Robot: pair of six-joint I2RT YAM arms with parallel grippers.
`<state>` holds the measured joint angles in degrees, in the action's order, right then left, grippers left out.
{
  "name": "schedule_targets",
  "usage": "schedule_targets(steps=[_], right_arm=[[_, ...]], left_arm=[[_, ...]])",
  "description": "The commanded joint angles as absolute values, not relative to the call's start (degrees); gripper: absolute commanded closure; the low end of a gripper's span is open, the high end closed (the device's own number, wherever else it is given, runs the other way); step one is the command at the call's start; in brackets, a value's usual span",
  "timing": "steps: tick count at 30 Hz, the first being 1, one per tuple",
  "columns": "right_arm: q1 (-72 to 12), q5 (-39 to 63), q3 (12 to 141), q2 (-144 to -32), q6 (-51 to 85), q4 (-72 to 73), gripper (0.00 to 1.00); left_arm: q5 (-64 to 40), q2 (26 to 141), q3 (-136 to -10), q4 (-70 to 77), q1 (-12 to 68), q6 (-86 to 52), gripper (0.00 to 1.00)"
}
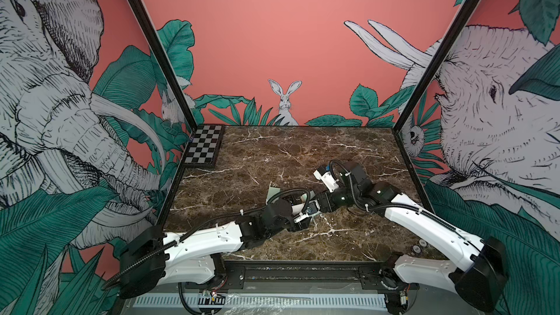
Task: Take the rings out of the lift-off lid box
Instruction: Open the lid on the jewelry box.
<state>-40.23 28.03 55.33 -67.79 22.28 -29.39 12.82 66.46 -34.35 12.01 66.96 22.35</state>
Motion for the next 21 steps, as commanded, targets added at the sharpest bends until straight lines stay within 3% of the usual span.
schedule_targets(steps=[1, 14, 21], right_arm=[[-39.40, 25.30, 54.67, -65.11, 21.53, -29.38, 0.66], [-36.59, 24.26, 55.21, -62.61, 21.80, -31.18, 0.65], [-32.72, 13.13, 55.41, -60.07, 22.63, -34.31, 0.65]], left_arm=[[13.45, 65.25, -33.71, 10.93, 66.70, 22.27, 0.94], [14.59, 66.49, -33.69, 10.01, 66.70, 22.94, 0.94], [12.66, 68.11, -34.45, 13.83, 66.70, 22.41, 0.93]])
